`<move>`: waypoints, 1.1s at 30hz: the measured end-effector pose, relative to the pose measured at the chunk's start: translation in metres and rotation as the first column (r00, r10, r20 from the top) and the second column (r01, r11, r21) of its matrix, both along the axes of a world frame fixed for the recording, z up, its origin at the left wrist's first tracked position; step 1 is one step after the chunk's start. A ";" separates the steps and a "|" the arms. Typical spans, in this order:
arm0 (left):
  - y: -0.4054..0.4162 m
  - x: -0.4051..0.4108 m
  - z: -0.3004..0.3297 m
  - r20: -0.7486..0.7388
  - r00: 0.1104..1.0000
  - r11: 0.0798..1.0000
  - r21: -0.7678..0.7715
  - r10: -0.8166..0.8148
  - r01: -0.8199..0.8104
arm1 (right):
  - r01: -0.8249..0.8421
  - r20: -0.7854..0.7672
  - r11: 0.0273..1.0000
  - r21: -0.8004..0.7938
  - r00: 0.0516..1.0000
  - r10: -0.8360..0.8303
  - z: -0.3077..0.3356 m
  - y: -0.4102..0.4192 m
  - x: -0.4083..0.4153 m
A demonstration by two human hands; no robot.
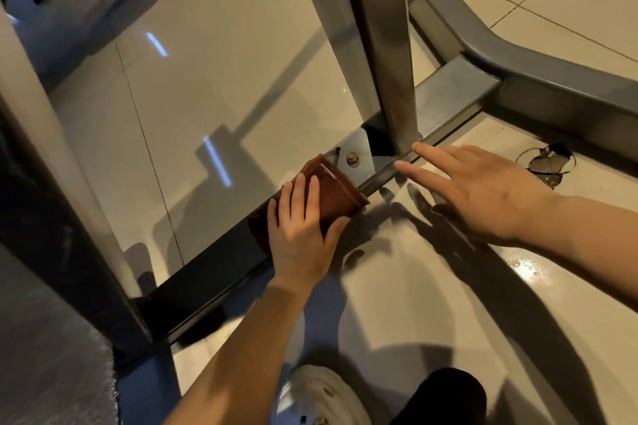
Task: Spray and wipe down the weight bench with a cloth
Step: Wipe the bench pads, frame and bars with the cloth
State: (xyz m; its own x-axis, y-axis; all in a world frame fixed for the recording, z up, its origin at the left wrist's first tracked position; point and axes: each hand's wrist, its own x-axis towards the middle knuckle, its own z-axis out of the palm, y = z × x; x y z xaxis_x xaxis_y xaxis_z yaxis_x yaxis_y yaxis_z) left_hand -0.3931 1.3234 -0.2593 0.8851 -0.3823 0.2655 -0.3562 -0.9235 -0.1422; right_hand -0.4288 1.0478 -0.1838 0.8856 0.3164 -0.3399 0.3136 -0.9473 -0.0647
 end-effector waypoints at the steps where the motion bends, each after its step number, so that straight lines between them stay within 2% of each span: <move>1: -0.015 0.002 -0.001 0.033 0.998 0.998 -0.034 0.058 -0.057 | 0.013 0.001 1.000 0.012 1.000 -0.013 0.001 -0.002 0.001; 3: -0.046 0.010 -0.003 0.077 0.986 0.988 -0.064 0.147 -0.142 | 0.032 -0.012 0.999 0.024 0.999 -0.032 0.002 -0.001 0.002; 8: -0.088 0.022 -0.008 0.111 0.970 0.976 -0.035 0.217 -0.214 | 0.077 -0.021 0.993 0.086 0.997 -0.075 -0.001 0.011 0.005; 12: -0.084 0.022 -0.011 0.153 0.970 0.981 -0.050 0.191 -0.186 | 0.072 -0.016 0.993 0.092 0.997 -0.071 -0.007 0.018 0.006; 15: -0.070 0.024 -0.007 0.158 0.982 0.995 0.011 0.098 -0.102 | 0.048 -0.050 0.998 0.030 0.998 -0.047 -0.007 0.020 0.007; 19: -0.022 0.027 0.000 0.108 0.977 0.970 0.185 -0.181 0.159 | 0.033 -0.082 0.999 0.010 0.996 -0.032 0.000 0.021 0.007; 22: 0.014 0.022 0.005 0.031 0.961 0.952 0.151 -0.275 0.267 | 0.033 -0.050 0.998 0.052 0.998 -0.030 -0.001 0.019 0.003; 25: 0.025 0.012 0.002 -0.030 0.982 0.976 0.108 -0.188 0.190 | 0.015 -0.003 0.994 0.112 1.000 -0.015 -0.005 0.015 -0.007; 27: 0.016 0.013 0.002 -0.014 0.990 0.981 0.131 -0.142 0.142 | 0.002 -0.006 0.990 0.138 1.000 -0.001 -0.008 0.012 -0.011; 30: -0.032 0.021 -0.001 0.020 1.000 0.996 0.086 -0.007 0.005 | -0.001 -0.045 0.993 0.115 0.999 0.006 -0.014 0.010 -0.014; 33: -0.077 0.027 -0.006 0.019 0.990 0.990 0.009 0.140 -0.140 | 0.006 0.054 0.986 0.168 0.998 -0.016 -0.012 0.016 -0.009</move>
